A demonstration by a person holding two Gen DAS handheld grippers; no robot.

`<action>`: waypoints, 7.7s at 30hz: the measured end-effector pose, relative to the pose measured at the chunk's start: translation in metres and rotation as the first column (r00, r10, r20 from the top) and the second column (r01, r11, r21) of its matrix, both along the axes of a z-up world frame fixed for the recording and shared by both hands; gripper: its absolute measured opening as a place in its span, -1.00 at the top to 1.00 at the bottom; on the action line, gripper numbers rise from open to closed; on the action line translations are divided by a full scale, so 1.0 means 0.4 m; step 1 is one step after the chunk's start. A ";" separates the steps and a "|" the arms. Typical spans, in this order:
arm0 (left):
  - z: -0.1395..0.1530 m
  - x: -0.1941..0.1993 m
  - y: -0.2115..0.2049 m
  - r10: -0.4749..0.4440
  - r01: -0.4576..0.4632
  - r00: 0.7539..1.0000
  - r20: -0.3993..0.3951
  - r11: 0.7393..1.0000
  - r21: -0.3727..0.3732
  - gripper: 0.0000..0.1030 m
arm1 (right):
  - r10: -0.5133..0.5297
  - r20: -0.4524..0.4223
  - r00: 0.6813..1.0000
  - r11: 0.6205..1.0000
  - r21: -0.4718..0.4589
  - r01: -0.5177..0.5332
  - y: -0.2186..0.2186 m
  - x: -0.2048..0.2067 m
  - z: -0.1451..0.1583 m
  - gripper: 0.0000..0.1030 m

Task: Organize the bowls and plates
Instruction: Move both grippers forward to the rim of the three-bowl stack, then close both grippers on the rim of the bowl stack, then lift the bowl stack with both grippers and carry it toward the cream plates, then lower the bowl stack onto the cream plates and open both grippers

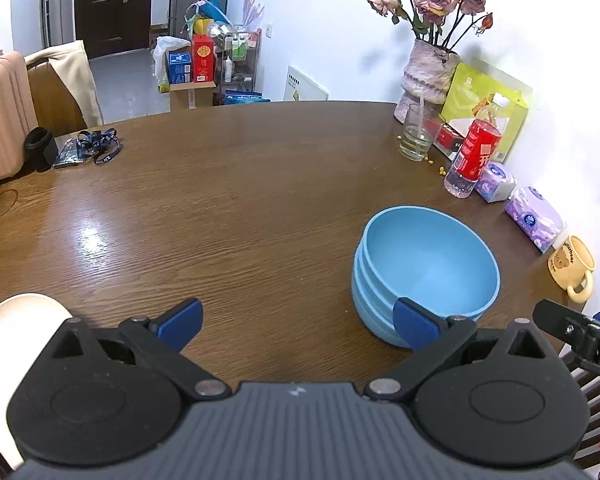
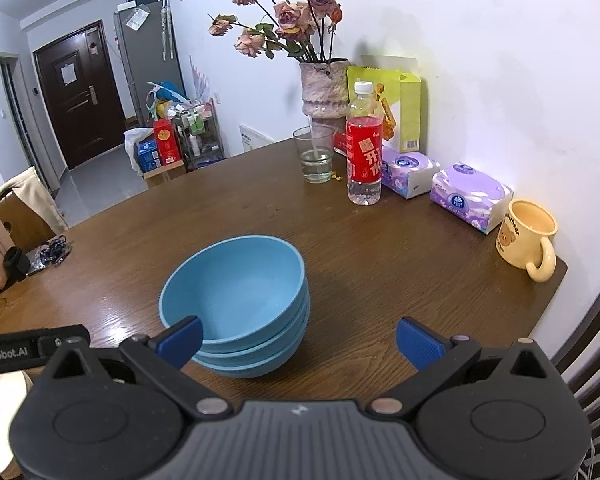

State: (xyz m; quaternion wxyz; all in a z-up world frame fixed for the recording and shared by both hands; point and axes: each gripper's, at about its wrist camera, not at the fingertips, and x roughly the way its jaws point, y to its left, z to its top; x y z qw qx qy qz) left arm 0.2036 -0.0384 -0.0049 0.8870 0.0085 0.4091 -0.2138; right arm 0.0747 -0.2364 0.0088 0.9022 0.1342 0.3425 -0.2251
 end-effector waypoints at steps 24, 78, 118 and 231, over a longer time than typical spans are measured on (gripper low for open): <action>0.001 -0.001 -0.062 0.057 -0.057 0.998 0.012 0.998 -0.024 -1.00 | 0.052 -0.031 0.998 0.999 0.007 -0.052 -0.089 0.036 -0.010 -1.00; -0.161 0.178 -0.241 0.143 -0.123 0.958 -0.248 0.988 0.094 -1.00 | 0.265 -0.266 0.927 0.940 0.283 -0.188 -0.262 0.337 -0.219 -0.69; -0.250 0.248 -0.245 0.100 -0.148 0.879 -0.466 0.987 -0.067 0.25 | 0.356 -0.208 0.911 0.823 0.532 -0.200 -0.295 0.392 -0.311 0.29; -0.103 0.062 0.694 0.512 -0.563 0.789 -0.339 0.824 -0.067 0.28 | 0.712 -0.088 0.697 0.641 0.488 -0.592 0.627 0.430 -0.167 0.37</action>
